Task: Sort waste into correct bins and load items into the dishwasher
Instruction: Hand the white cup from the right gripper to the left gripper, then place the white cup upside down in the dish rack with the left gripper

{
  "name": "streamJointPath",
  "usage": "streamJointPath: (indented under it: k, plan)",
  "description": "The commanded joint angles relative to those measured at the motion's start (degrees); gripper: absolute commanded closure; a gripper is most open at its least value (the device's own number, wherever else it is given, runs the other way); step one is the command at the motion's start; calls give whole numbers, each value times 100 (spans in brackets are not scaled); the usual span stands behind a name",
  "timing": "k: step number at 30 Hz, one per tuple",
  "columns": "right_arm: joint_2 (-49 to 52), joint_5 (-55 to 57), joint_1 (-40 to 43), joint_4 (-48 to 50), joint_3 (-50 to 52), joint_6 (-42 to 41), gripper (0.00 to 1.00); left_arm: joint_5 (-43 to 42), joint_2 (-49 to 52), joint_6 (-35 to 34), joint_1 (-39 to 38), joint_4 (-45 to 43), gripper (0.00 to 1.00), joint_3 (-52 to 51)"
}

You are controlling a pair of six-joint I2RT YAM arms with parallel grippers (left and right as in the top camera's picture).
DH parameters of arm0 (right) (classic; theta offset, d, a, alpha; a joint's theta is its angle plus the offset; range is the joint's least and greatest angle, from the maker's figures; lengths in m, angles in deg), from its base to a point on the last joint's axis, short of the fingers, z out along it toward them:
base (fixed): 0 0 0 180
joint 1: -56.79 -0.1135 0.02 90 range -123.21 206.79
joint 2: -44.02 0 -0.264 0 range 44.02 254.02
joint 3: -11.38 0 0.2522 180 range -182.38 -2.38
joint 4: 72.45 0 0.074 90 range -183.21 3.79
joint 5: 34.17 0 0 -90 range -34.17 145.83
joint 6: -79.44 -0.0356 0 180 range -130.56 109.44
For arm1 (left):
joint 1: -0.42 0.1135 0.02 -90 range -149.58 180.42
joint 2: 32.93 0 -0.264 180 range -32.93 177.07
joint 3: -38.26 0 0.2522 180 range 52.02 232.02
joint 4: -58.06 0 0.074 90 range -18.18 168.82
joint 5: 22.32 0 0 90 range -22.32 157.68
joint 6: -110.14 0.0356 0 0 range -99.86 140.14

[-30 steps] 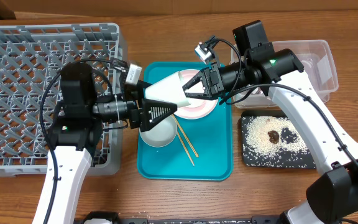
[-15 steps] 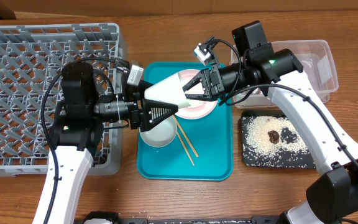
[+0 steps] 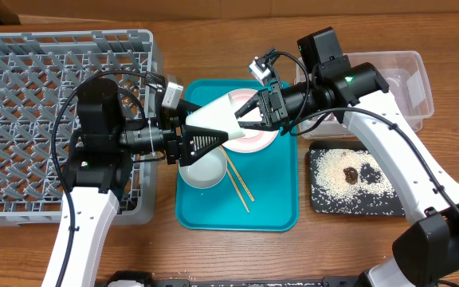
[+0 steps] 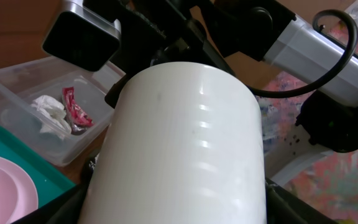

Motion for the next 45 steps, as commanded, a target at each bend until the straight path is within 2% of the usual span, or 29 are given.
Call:
streamJointPath:
  k: [1,3,5,7,9,12,16,19,20,23,24,30,34,38,42,45]
  plan:
    - [-37,-122,-24,17,9,42,95,-83,44,92,-37,-20,30,103]
    - [-37,-122,-24,17,9,42,94,-83,44,92,-37,-20,38,103]
    - [-37,-114,-24,17,9,42,84,-81,44,94,-37,-17,48,103]
    - [-37,-31,-24,15,11,39,84,-63,44,94,-37,-17,53,103]
    - [-37,76,-24,-4,11,39,82,13,44,94,-37,-13,56,103]
    - [-37,426,-24,-103,9,39,69,212,44,96,-35,20,57,103]
    - [-37,1486,37,-400,9,39,59,664,44,136,-33,197,61,103]
    - [-39,3040,251,-850,2,-11,55,1547,44,492,15,787,64,103]
    - [-42,3543,372,-1034,-17,-9,55,1926,44,621,52,1049,69,103]
    - [-85,4533,717,-1565,-131,0,54,2844,42,748,236,1650,93,105]
    - [-136,4780,848,-1729,-166,48,54,3104,33,743,348,1851,96,107]
    - [-785,6245,1749,-2315,-195,199,53,4610,0,739,1626,3248,96,356]
    - [-1080,6570,2164,-2470,-195,232,53,5532,2,667,2465,3954,96,734]
    - [-1121,6568,2312,-2531,-190,323,53,6590,2,343,3053,4245,96,957]
    - [-1121,6566,2299,-2531,-184,323,53,7473,26,61,3279,4354,96,951]
    - [-1121,6566,2299,-2531,-184,323,53,7678,133,48,3274,4358,96,942]
